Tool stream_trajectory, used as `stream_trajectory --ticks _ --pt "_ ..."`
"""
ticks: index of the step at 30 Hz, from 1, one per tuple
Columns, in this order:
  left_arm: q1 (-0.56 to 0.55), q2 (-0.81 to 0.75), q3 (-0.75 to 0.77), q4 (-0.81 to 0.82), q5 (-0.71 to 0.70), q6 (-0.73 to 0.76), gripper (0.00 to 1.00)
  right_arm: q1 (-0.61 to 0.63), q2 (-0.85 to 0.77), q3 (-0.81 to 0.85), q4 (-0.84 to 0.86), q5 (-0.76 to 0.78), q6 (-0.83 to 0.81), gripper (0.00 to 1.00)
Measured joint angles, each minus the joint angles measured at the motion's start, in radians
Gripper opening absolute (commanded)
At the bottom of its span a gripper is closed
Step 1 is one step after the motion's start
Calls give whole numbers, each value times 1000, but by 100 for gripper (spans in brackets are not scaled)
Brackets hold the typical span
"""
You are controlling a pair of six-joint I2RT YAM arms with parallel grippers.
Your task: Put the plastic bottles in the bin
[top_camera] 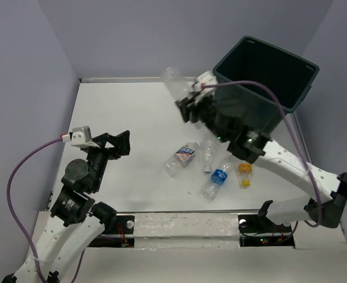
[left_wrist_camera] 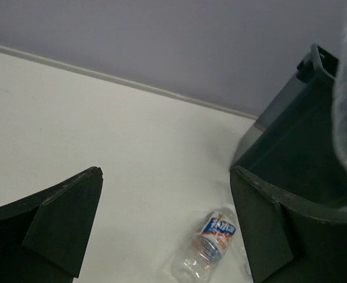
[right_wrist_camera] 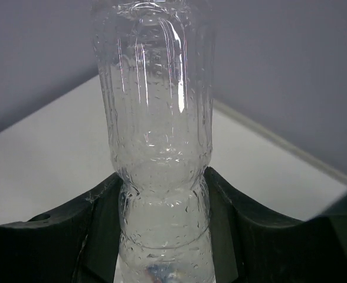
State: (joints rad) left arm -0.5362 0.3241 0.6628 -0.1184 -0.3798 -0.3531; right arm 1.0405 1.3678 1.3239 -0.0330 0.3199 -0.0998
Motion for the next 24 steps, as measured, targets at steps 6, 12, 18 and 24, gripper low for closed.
stream_trajectory --ticks 6,12,18,24 --pt "2 223 11 28 236 -20 99 -402 -179 200 45 119 -85 37" --pt "-20 451 8 107 407 -101 99 -718 -114 327 90 177 -97 38" --pt "-164 668 73 132 392 -76 99 -899 104 386 -6 163 -29 100" --pt "-366 873 139 127 274 7 99 -912 98 301 -189 85 58 97"
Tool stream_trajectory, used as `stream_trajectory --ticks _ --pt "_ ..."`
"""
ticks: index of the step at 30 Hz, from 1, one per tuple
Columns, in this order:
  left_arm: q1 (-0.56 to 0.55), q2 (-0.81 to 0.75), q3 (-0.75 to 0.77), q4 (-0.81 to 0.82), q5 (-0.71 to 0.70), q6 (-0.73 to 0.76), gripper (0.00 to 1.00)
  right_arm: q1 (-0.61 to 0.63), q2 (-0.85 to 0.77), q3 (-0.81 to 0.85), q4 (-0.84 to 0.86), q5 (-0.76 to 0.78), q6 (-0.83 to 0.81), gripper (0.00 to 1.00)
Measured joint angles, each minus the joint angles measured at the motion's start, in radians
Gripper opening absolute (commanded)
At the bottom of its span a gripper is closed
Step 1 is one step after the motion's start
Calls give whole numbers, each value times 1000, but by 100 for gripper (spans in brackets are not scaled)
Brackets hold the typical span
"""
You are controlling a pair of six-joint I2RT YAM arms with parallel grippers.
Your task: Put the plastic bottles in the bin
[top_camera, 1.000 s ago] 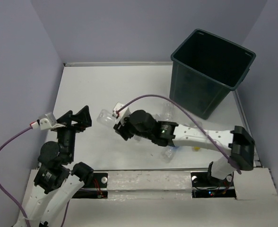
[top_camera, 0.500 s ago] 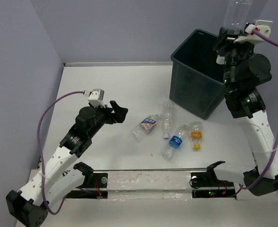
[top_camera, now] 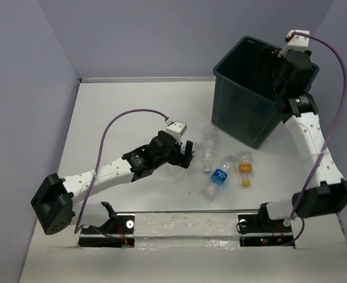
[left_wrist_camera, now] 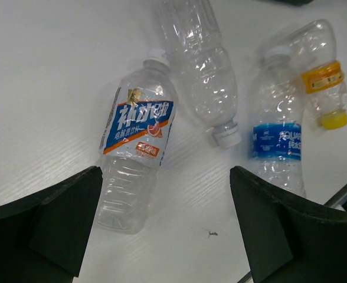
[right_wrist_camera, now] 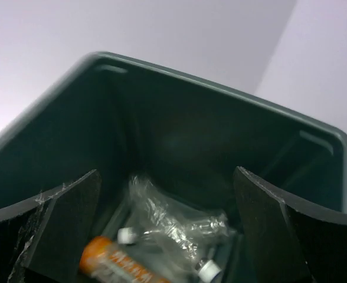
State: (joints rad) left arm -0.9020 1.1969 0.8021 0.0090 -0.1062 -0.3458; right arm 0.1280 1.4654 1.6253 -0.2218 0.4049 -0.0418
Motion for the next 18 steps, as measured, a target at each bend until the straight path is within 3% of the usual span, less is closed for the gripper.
stream_trajectory --ticks 11,16,18 --pt "-52 295 149 -92 -164 130 99 22 -566 -401 82 -480 323 91" --pt "-53 376 154 -126 -202 138 99 75 -609 -554 97 -620 411 91" --pt "-54 405 154 -130 -211 134 94 98 -599 -597 82 -655 431 91"
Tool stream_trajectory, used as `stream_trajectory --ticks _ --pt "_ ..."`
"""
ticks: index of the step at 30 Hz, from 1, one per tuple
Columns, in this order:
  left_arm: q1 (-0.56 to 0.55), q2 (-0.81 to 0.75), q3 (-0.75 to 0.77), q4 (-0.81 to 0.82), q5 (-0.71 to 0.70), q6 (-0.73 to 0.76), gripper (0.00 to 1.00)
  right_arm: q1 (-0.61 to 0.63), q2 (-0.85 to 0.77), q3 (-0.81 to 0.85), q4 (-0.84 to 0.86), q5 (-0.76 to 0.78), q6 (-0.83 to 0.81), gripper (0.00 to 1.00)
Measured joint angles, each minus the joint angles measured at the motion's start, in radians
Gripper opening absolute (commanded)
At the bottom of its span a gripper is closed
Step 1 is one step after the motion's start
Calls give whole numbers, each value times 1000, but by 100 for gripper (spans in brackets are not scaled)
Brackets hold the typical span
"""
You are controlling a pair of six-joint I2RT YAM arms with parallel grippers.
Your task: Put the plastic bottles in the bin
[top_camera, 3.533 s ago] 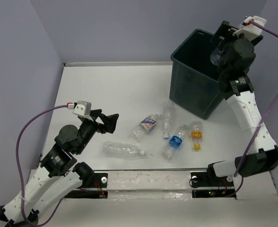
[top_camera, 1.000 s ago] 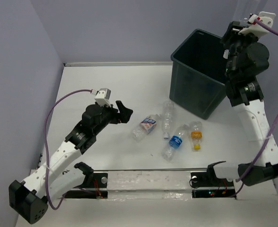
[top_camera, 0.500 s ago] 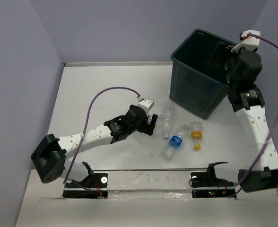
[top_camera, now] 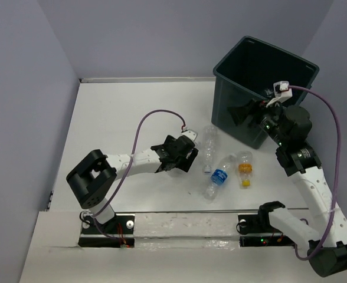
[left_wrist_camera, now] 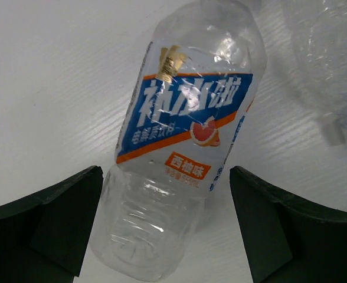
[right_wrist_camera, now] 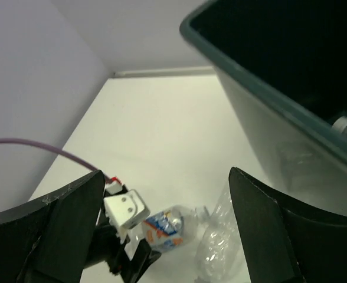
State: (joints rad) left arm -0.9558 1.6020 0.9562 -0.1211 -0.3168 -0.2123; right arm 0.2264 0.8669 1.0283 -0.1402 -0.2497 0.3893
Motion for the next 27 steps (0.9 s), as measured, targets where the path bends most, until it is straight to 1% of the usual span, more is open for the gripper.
stream_trajectory --ticks 1,2,4,6,7,8,10,13,17,20,23,27 --pt "0 15 0 -5 -5 -4 91 13 8 -18 -13 -11 5 91" --pt "0 27 0 -11 -11 -10 83 27 13 -34 -16 -19 8 92" --pt "0 45 0 -22 -24 -21 75 54 10 -66 -21 -28 11 92" --pt "0 43 0 -23 -35 -29 71 83 2 -100 -16 -39 23 92" --pt "0 40 0 -22 -39 -32 70 94 -1 -116 -16 -43 27 92" --pt "0 38 -1 -22 -40 -36 67 108 -2 -133 -6 -48 37 93" --pt "0 33 -8 -19 -39 -45 63 129 -2 -159 0 -49 50 94" --pt "0 14 -36 -19 -39 -62 62 177 1 -213 35 -46 79 95" --pt "0 -71 -97 -18 -44 -93 62 209 27 -261 108 -47 128 98" --pt "0 -200 -146 0 -50 -116 62 225 64 -304 187 -43 179 98" --pt "0 -364 -189 66 -46 -128 62 240 103 -352 258 -37 230 99" --pt "0 -474 -197 140 -36 -126 62 275 180 -366 315 -30 268 100"
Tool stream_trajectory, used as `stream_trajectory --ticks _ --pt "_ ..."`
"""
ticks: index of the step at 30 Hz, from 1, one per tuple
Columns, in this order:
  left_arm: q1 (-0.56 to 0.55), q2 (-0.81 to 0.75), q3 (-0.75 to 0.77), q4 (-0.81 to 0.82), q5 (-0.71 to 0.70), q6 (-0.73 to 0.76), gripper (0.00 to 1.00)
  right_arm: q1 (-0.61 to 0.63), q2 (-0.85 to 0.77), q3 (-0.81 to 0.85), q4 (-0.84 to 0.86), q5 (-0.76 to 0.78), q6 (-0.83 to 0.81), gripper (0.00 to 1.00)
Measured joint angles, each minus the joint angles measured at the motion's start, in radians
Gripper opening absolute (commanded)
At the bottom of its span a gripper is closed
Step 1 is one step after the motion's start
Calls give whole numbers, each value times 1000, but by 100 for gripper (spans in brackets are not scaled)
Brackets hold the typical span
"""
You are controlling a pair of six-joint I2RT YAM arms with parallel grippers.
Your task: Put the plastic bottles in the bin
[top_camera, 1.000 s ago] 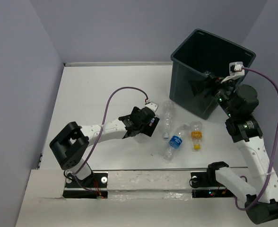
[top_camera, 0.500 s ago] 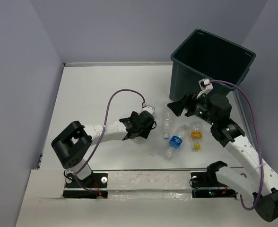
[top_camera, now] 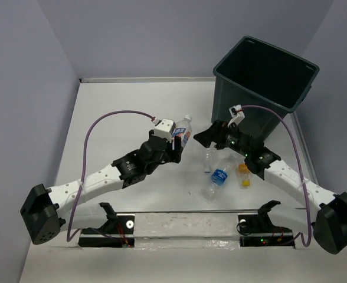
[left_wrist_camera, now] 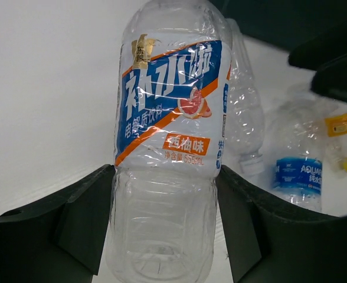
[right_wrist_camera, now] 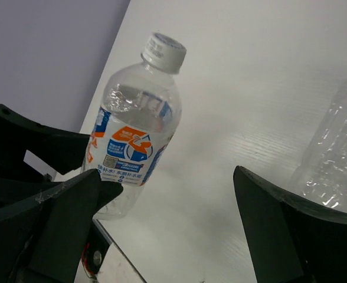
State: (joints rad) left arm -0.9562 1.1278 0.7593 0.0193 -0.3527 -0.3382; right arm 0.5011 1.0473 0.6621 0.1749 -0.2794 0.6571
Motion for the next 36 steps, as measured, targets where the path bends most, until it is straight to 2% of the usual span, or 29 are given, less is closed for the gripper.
stream_trajectory --ticks 6,15,16,17,19,20,22,23,27,32,36 --pt "0 -19 -11 60 51 16 62 65 120 0 137 -64 39 100" --pt "-7 -51 -34 104 121 20 59 98 254 5 319 -169 114 99" --pt "-9 -59 -36 105 127 21 62 103 267 7 333 -170 121 97" --pt "-11 -70 -41 109 130 22 69 106 276 8 346 -170 130 86" --pt "-13 -85 -49 111 140 23 80 110 281 9 365 -169 135 75" --pt "-13 -91 -49 110 141 23 89 113 281 9 375 -163 144 68" --pt "-13 -99 -50 112 141 26 97 117 274 15 376 -146 146 64" --pt "-13 -104 -50 110 137 26 99 125 261 22 366 -121 135 60" --pt "-14 -133 -50 80 130 18 99 135 212 68 304 -14 84 52" --pt "-18 -219 -68 46 132 2 99 135 166 159 216 116 -3 49" --pt "-18 -254 -80 37 136 -17 99 135 144 332 78 263 -156 47"
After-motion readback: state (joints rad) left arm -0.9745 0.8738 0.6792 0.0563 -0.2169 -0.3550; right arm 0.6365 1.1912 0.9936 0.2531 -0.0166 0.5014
